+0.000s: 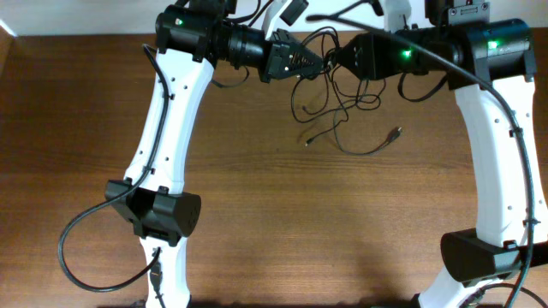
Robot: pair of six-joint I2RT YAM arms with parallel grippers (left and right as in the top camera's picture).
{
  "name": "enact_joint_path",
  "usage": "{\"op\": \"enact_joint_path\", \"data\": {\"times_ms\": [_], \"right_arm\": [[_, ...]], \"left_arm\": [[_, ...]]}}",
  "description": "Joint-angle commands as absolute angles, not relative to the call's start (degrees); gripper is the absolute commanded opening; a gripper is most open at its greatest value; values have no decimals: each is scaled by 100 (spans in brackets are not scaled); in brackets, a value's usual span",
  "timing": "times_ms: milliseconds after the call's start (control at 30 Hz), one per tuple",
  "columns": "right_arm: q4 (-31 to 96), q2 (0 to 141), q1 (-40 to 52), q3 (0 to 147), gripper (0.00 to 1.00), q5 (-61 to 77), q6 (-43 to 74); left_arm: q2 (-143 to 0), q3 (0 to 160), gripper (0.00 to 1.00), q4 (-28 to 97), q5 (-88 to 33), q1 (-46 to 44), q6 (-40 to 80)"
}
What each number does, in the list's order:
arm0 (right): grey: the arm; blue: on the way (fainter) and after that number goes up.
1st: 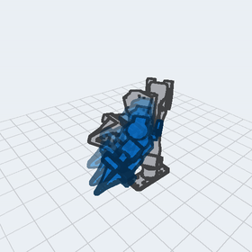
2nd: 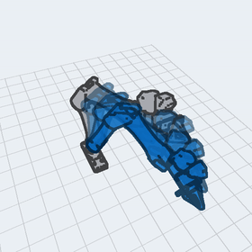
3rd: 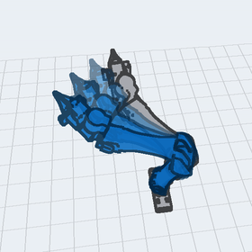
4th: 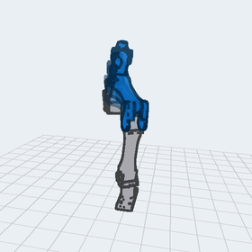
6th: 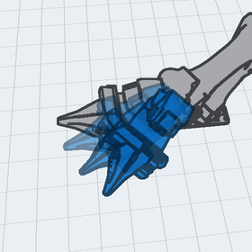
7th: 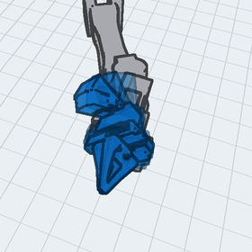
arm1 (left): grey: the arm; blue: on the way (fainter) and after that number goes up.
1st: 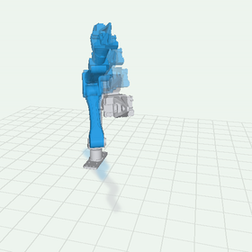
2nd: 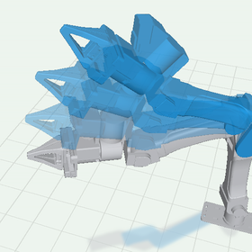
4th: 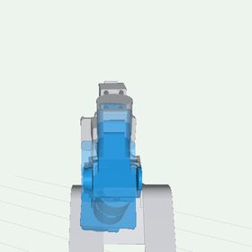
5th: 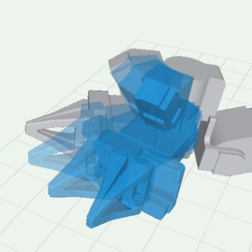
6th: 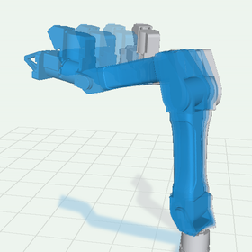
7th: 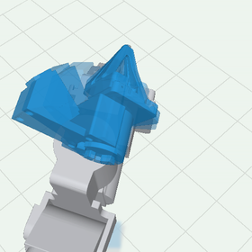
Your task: Untangle cables
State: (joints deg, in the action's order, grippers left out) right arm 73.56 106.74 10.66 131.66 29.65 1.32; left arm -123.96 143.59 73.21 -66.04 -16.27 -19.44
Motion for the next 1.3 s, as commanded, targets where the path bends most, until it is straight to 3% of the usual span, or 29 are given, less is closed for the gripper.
{"op": "enact_joint_path", "data": {"times_ms": [0,133,400,600,667,700,800,933,1100,1267], "right_arm": [[7297,10814,1087,13168,48,2926,1564],[6995,11203,1083,13168,47,2587,2434],[6807,11522,1098,13168,47,2679,2753],[7660,11546,1122,13170,18,3656,1168],[7935,11544,1122,13170,6,3896,788],[8036,11546,1125,13170,4,3903,690],[8412,11439,1072,13170,4,3704,467],[8423,10923,827,13170,4,3494,469],[8451,9861,401,13170,4,2770,491],[8945,9164,-360,13170,4,2471,484]], "left_arm": [[-12147,14449,0,7288,-6777,-1625,-1885],[-12147,14449,0,7293,-6816,-1710,-1887],[-12147,14449,0,7290,-6652,-1719,-1887],[-12147,14449,0,7098,-5037,-1710,-1876],[-12147,14449,0,6785,-4003,-1708,-1199],[-12147,14449,0,6667,-3594,-1710,-893],[-12147,14449,0,6171,-2495,-1710,93],[-12147,14449,0,6040,-2410,-1710,185],[-12147,14449,8,6020,-2408,-1710,176],[-12147,14449,7,6023,-2104,-1710,176]]}}
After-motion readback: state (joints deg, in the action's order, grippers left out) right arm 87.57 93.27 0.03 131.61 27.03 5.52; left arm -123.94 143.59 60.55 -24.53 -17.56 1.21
